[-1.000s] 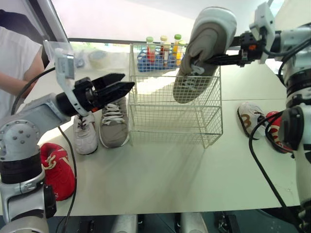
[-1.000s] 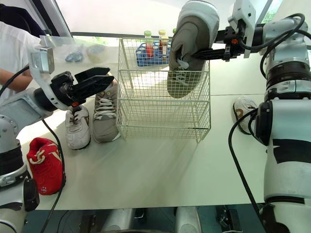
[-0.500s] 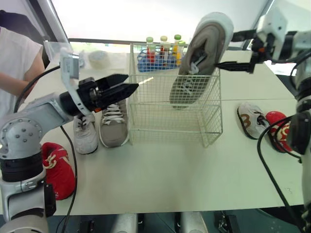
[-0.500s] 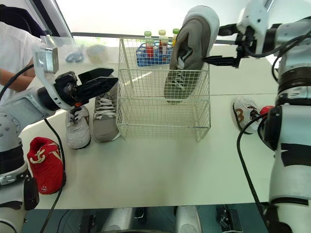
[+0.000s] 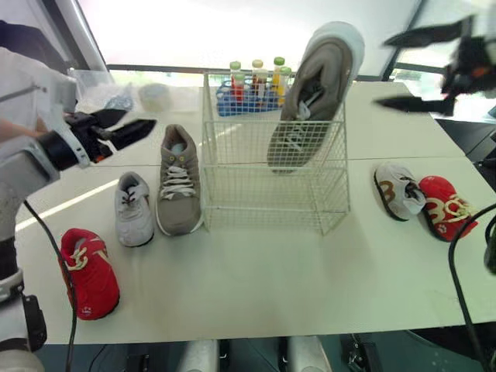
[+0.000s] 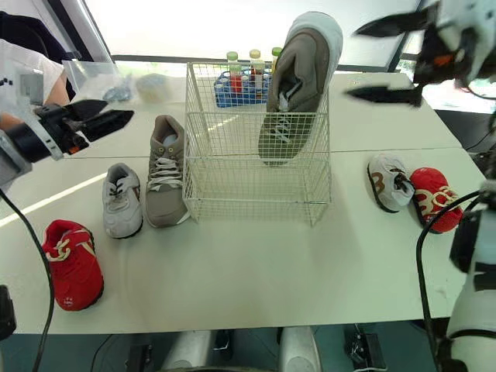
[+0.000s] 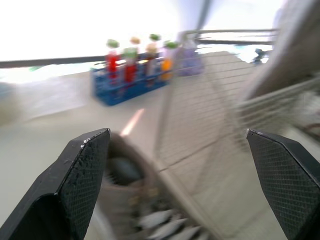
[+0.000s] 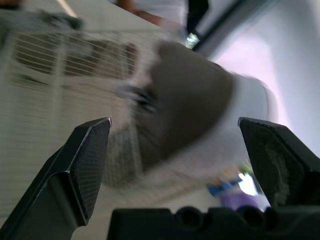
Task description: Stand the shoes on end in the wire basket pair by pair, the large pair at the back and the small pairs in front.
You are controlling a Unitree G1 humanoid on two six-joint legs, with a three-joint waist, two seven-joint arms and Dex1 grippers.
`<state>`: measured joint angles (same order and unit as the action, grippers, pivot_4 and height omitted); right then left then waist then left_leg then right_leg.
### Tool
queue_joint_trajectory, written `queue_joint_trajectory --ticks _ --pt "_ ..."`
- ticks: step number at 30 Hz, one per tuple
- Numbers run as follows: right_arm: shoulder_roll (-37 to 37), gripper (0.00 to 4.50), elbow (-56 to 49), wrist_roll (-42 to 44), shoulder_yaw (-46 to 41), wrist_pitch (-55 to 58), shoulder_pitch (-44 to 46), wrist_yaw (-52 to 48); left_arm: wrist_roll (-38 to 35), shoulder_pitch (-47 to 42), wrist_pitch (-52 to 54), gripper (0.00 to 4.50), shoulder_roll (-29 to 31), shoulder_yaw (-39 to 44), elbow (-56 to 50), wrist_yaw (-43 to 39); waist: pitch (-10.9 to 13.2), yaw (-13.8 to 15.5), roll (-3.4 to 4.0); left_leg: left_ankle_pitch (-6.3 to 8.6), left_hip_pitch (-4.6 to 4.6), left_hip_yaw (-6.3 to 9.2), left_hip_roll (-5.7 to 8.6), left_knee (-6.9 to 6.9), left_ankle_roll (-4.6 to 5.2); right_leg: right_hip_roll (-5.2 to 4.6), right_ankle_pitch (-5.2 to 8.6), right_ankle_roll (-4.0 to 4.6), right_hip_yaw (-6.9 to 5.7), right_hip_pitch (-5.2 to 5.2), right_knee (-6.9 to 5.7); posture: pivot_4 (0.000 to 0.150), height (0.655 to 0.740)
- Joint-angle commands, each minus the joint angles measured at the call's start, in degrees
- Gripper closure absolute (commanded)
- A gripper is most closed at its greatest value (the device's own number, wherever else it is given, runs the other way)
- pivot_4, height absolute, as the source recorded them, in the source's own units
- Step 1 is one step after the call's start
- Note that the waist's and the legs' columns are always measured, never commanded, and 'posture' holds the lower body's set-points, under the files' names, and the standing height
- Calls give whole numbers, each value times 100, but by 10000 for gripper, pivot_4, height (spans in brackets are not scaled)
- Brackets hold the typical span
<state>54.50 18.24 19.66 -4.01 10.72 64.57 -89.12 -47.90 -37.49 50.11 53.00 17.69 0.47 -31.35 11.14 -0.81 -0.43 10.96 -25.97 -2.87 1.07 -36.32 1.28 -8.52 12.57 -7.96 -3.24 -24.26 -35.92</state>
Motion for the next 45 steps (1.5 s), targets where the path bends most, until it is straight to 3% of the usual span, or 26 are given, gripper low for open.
queue_joint_trajectory --ticks 1,9,15,20,32,35,42,43,45 --pt "-132 945 -1997 778 -170 916 -624 521 987 -678 -356 0 -171 -537 1256 238 -1 37 -2 0 2 2 1 -9 0 -1 0 0 -2 4 -9 1500 7400" --pt "-353 945 -3575 1558 -377 1850 -1338 1477 2314 -2196 -1099 0 -1191 -1335 3840 48 -4 172 -24 14 -48 11 -2 -79 9 -6 -8 10 -11 -11 -8 1500 7400" --pt "-279 945 -4239 2084 -586 2329 -1649 1963 2716 -2992 -1789 0 -1712 -1206 5494 -289 -4 146 -35 13 -50 7 1 -84 28 -7 -10 9 -11 -9 -5 1500 7400" --pt "-202 945 -4512 2246 -697 2489 -1849 2271 2899 -3308 -2151 0 -1830 -1138 6058 -468 -3 130 -37 13 -49 3 -3 -81 31 -5 -11 7 -14 -17 -12 1500 7400" --pt "-100 945 -4501 2221 -586 2404 -1861 2464 3687 -3456 -2562 0 -2473 -1134 7240 371 -7 152 -47 17 -49 3 -12 -91 39 -11 -15 -1 -15 -6 -7 1500 7400" --pt "-102 0 -4514 2188 -547 2392 -1857 2510 3789 -3431 -2709 8860 -2514 -1066 7352 575 -7 138 -47 17 -47 1 -11 -90 39 -9 -15 -1 -15 -7 -9 1500 7400" --pt "26 0 -4526 2080 -530 2385 -1895 2559 3630 -3808 -2907 42558 -2587 -679 7313 897 -7 154 -47 17 -45 -1 -21 -91 39 -9 -16 -1 -15 -7 -11 1500 7400" --pt "56 0 -4511 2061 -538 2371 -1911 2549 3606 -3895 -2945 44758 -2608 -627 7291 948 -6 164 -49 17 -45 -1 -21 -91 39 -9 -16 -1 -15 -7 -11 1500 7400" --pt "102 0 -4501 2081 -563 2383 -1925 2551 3564 -4121 -2999 44758 -2652 -509 7215 1047 4 177 -66 17 -52 3 -21 -93 38 -10 -16 -1 -22 -9 -9 1500 7400"
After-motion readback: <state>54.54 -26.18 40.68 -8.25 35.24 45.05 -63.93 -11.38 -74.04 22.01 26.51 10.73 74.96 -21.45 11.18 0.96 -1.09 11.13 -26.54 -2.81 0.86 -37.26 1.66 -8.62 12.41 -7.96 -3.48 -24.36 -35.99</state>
